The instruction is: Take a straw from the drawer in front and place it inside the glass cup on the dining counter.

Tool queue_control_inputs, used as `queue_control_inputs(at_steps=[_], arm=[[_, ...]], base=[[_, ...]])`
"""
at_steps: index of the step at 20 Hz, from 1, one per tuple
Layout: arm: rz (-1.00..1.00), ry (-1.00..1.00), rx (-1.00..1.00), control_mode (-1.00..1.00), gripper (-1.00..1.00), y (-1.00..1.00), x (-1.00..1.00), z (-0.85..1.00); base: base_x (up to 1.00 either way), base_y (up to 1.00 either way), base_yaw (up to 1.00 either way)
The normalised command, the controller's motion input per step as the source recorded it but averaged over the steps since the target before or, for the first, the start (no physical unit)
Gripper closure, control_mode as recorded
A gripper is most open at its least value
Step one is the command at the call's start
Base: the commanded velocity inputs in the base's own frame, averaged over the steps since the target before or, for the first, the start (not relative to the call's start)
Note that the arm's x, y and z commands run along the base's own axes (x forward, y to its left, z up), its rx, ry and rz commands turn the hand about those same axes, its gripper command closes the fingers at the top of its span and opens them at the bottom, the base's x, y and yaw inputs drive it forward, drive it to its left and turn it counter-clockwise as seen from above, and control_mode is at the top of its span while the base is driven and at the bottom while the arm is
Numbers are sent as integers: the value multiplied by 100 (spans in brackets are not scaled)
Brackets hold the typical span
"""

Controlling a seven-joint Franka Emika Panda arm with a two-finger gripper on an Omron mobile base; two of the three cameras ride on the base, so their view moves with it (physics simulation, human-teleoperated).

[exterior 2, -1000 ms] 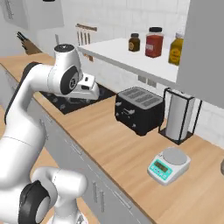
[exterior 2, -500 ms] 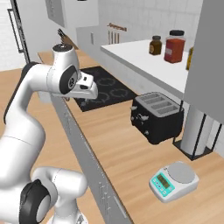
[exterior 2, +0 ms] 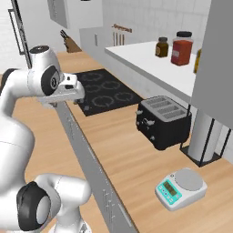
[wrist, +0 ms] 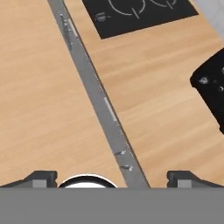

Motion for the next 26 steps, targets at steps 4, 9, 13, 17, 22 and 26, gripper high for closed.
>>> queue_control_inputs(at_steps=[4, 9, 13, 17, 22, 26], arm=[[0, 0, -40, -100, -100, 97, 0, -38], [-1, 0, -44, -100, -100, 71, 6, -62], [-4, 1, -42, -100, -100, 54, 19, -71], [-5, 0, -42, -100, -100, 41, 14, -79], [-5, 0, -40, -100, -100, 12, 1, -76], [-4, -1, -23, -100, -100, 0, 0, -70]], base=[[0, 0, 0], [0, 0, 0], [0, 0, 0], [0, 0, 0], [0, 0, 0], [0, 0, 0]])
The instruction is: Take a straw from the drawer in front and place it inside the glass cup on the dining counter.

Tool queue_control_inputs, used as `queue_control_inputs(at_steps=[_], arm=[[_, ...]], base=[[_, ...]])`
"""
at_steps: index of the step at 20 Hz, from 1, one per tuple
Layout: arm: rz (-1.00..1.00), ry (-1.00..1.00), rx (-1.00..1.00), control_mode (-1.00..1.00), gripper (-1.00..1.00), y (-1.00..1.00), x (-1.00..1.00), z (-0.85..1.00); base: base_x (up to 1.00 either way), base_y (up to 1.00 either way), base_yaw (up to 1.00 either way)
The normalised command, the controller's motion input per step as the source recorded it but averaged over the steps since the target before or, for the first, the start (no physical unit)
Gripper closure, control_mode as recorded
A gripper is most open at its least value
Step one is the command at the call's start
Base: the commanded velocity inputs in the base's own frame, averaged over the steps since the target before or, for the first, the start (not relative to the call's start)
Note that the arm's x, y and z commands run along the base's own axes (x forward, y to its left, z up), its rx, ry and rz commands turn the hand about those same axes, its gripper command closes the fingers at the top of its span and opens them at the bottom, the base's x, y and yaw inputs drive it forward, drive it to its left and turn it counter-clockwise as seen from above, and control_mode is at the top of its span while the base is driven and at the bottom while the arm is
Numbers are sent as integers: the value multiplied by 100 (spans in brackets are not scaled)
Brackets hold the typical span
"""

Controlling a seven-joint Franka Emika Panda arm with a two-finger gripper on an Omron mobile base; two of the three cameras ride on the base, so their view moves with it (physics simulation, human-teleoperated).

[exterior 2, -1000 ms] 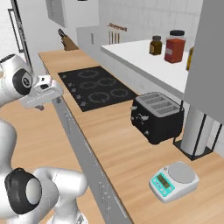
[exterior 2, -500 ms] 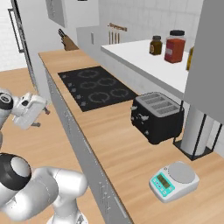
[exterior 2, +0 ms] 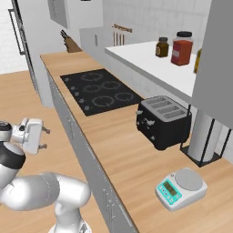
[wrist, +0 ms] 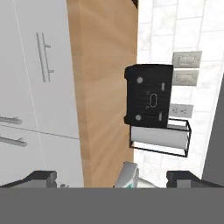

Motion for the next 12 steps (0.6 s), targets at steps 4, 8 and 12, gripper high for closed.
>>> queue_control_inputs(at_steps=[4, 8, 12], arm=[[-7, -2, -15, -100, -100, -12, 3, -58], [-1, -3, -1, -100, -100, -31, 0, -38], [3, -9, 0, -100, -100, -48, -3, -29]], base=[[0, 0, 0], [0, 0, 0], [0, 0, 0]])
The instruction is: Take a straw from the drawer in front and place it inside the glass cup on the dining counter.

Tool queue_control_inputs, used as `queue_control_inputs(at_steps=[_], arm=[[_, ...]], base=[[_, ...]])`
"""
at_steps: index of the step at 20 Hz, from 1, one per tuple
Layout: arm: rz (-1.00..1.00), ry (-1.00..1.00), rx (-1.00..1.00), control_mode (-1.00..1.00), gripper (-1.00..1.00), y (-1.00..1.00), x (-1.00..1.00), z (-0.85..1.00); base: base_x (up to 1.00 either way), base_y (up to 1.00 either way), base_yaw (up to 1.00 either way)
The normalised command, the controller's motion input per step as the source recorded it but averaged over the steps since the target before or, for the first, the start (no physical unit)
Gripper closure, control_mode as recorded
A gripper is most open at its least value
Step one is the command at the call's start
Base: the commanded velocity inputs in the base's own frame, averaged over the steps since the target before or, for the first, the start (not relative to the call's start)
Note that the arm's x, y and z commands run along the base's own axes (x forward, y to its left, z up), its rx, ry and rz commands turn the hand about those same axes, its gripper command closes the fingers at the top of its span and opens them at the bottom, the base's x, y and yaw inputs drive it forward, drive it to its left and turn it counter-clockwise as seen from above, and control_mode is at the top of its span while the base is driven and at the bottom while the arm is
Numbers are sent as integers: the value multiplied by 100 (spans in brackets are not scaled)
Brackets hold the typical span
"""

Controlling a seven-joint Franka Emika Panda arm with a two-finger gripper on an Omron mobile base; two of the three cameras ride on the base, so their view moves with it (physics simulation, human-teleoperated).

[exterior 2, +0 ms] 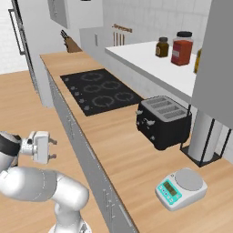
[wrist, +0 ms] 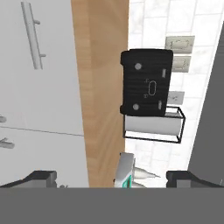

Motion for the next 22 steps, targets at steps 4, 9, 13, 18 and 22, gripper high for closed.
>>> queue_control_inputs(at_steps=[4, 9, 13, 18, 22], arm=[[8, -10, 2, -100, -100, -54, 0, -25], [8, -8, 12, -100, -100, -67, 0, -18], [8, -3, 16, -100, -100, -59, 4, -22], [11, -3, 13, -100, -100, -32, 30, -25], [9, -6, 6, -100, -100, -16, 37, -23]], base=[[0, 0, 0], [0, 0, 0], [0, 0, 0], [0, 0, 0], [0, 0, 0]])
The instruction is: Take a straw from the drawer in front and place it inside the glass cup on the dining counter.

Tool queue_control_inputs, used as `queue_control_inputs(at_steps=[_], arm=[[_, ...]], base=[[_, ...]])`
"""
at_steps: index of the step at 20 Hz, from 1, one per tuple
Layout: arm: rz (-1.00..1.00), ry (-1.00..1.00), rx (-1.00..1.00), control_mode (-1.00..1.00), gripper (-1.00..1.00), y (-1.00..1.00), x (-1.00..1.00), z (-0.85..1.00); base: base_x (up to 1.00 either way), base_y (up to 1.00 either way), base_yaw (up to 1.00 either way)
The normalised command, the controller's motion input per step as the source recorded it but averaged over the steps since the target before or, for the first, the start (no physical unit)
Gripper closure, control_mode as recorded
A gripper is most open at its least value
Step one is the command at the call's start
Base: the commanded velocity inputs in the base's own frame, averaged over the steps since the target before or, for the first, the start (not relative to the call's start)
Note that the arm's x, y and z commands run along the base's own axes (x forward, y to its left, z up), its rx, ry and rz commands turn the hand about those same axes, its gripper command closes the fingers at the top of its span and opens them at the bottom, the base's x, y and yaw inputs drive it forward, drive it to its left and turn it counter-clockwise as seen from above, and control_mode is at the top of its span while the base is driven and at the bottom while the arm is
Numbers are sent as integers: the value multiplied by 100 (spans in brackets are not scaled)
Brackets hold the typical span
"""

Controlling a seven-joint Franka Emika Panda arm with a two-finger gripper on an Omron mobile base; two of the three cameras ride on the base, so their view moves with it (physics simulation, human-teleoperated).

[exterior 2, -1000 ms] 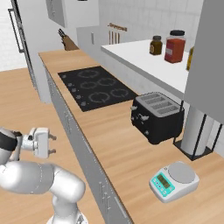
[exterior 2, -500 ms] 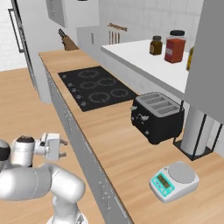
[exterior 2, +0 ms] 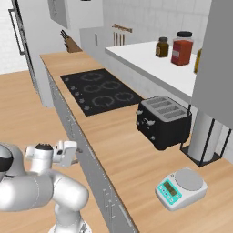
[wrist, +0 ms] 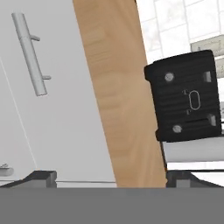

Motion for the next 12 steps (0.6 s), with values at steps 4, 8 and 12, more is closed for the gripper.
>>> queue_control_inputs(at_steps=[4, 8, 12], arm=[[8, -2, 1, -100, -100, -9, 36, -34], [7, 0, 0, -100, -100, 0, 44, -42], [3, 0, -2, -100, -100, 0, 45, -40]], base=[[0, 0, 0], [0, 0, 0], [0, 0, 0]])
